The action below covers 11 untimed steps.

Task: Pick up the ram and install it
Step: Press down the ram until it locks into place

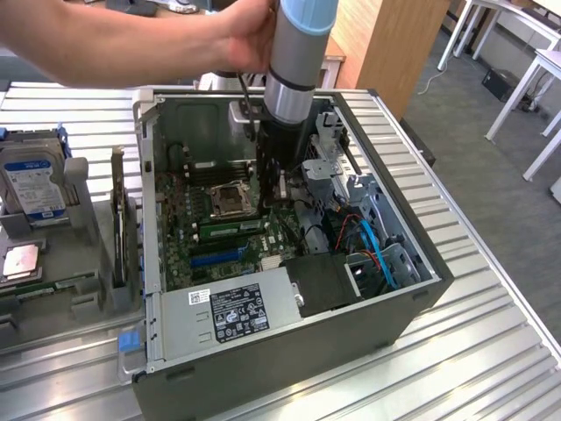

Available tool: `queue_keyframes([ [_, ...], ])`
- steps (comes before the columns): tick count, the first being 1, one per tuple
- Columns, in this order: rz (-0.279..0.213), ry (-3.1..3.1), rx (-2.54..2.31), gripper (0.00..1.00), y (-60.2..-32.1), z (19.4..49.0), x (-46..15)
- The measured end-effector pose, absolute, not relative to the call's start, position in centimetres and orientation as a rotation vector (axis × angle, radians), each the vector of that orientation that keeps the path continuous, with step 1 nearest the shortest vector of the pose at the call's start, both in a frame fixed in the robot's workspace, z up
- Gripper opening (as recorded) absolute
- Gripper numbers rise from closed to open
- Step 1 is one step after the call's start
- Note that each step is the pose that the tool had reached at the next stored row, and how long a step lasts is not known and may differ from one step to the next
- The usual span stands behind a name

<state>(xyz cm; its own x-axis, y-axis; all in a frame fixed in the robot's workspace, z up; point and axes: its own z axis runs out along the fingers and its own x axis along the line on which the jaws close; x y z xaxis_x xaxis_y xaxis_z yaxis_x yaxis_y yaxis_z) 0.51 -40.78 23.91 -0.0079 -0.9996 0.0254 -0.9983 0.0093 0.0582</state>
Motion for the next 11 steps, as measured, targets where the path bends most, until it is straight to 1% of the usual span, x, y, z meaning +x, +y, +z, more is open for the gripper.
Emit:
queue_keyframes([
  [11, -0.037, -2.190, 2.171, 0.10, -40.56, 23.84, 0.58],
])
